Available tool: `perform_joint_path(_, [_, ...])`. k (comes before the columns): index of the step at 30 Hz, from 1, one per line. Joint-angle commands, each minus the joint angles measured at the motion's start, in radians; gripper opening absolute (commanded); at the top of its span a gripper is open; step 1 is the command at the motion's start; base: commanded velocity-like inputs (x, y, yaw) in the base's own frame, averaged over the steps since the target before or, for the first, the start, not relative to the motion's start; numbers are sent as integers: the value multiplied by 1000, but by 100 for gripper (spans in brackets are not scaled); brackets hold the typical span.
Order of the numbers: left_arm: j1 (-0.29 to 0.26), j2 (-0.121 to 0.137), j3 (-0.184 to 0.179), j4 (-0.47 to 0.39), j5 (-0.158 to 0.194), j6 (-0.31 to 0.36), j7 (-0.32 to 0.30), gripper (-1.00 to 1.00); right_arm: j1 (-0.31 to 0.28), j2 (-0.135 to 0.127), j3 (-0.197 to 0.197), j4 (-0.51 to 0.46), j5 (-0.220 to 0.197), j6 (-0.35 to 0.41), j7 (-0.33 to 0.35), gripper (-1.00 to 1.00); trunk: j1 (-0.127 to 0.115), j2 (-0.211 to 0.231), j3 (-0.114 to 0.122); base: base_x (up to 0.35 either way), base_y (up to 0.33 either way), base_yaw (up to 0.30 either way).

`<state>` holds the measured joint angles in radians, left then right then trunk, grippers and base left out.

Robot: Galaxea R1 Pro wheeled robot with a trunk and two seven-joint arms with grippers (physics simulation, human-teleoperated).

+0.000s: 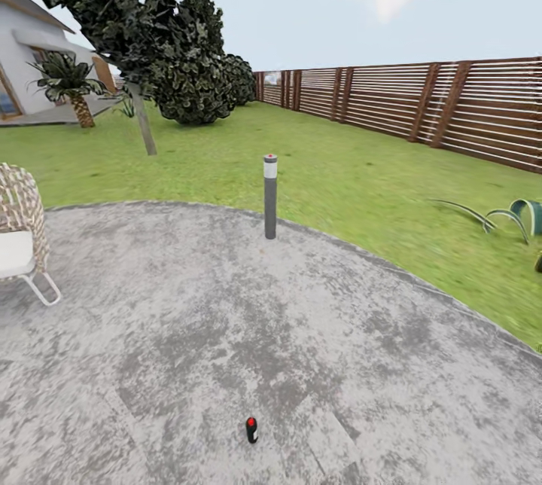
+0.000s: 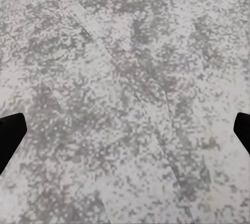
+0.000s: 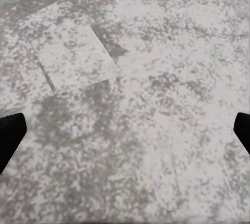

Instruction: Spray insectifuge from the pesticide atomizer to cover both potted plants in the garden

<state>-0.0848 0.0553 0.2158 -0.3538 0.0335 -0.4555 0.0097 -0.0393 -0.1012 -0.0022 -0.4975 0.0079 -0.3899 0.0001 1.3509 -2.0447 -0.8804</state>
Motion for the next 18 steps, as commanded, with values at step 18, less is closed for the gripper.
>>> perform_joint_path(18, [0, 0, -1, 1, 4, -3, 1, 100, -1, 0, -2, 0, 0, -3, -5, 100, 0, 0, -1, 59, 214, -289])
